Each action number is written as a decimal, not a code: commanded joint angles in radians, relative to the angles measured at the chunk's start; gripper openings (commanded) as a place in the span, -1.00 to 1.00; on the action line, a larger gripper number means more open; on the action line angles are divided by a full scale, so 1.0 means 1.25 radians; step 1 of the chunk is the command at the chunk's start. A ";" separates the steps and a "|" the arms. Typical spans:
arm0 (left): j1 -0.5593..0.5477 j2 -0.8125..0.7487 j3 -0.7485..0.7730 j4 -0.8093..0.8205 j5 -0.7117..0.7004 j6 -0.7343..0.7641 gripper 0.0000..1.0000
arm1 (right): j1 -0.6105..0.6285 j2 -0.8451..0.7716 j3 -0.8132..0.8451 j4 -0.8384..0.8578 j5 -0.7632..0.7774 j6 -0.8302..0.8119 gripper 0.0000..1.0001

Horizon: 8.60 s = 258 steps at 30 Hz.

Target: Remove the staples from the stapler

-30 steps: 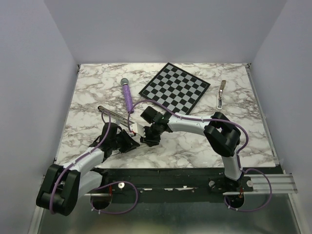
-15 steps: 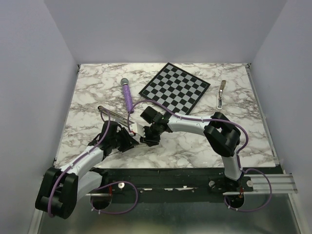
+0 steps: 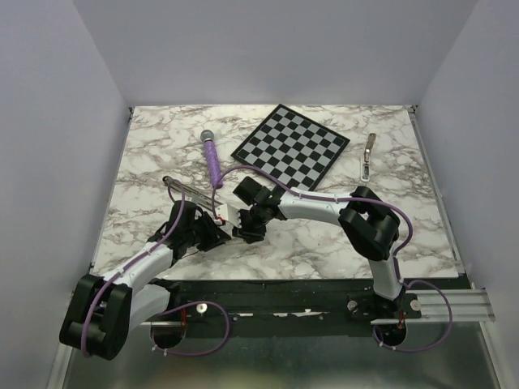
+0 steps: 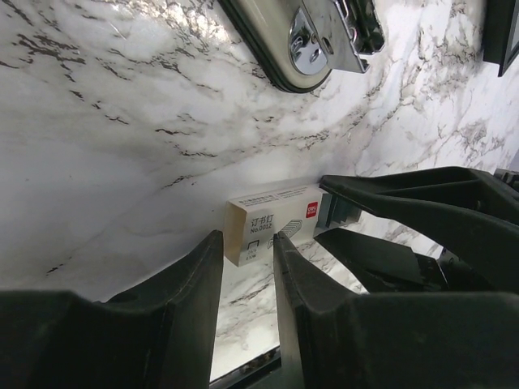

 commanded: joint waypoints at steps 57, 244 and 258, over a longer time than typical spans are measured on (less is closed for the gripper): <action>-0.009 0.014 0.011 -0.001 0.012 -0.002 -0.14 | 0.040 0.006 -0.024 0.039 0.028 -0.023 0.10; -0.066 -0.003 -0.024 0.032 -0.014 -0.060 -0.72 | 0.025 -0.107 -0.251 0.407 0.153 1.152 -0.08; -0.070 0.030 -0.030 0.059 0.005 -0.087 -0.70 | 0.043 -0.076 -0.216 0.333 0.220 1.127 -0.08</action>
